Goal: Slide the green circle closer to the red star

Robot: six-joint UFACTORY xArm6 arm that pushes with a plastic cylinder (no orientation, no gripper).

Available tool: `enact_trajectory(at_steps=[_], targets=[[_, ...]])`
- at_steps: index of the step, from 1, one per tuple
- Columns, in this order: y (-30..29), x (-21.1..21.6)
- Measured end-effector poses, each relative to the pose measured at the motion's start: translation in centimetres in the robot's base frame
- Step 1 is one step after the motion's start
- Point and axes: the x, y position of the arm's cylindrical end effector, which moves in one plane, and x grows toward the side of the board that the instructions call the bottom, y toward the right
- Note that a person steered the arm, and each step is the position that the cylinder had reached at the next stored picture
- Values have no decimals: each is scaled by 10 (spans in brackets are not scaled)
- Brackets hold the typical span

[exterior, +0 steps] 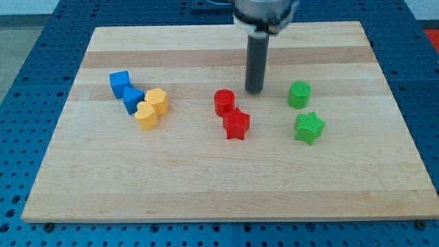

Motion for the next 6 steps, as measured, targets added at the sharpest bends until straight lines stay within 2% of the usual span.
enact_trajectory(at_steps=[1, 2, 3, 5, 6], targets=[[35, -75], [100, -56], [110, -1], [106, 55], [102, 60]])
